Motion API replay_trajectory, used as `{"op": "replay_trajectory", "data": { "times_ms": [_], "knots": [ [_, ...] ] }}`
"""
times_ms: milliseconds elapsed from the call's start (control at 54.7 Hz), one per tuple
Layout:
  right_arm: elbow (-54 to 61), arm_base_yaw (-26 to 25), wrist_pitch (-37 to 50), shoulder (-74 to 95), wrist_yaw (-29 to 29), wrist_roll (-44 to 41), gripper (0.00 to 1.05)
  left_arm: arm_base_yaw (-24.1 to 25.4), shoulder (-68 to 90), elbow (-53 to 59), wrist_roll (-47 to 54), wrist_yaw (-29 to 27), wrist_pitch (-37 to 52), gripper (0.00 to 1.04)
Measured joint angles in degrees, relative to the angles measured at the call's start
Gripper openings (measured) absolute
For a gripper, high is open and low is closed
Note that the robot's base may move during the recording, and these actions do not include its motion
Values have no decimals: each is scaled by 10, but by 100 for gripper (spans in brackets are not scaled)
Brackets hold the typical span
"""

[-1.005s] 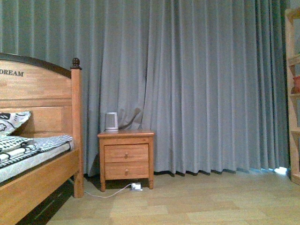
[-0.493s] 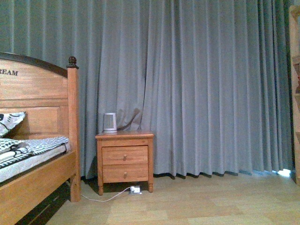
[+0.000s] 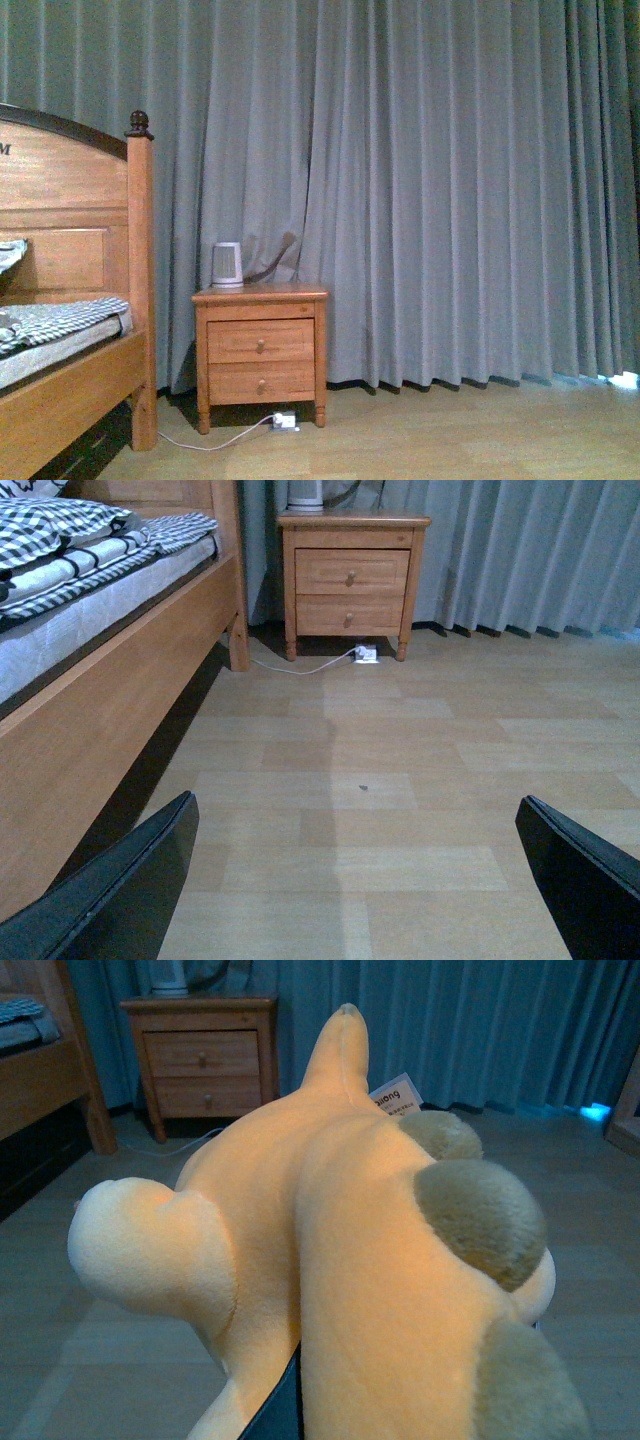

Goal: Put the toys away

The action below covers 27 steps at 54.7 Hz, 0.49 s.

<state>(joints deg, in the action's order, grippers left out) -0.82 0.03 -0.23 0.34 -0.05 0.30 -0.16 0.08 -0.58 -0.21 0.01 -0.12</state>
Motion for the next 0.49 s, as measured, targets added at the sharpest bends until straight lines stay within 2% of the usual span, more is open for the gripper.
{"op": "replay_trajectory", "data": {
  "times_ms": [493],
  "knots": [
    [0,0,0,0,0,0,7,0,0,0,0,0,0,98]
  ]
}}
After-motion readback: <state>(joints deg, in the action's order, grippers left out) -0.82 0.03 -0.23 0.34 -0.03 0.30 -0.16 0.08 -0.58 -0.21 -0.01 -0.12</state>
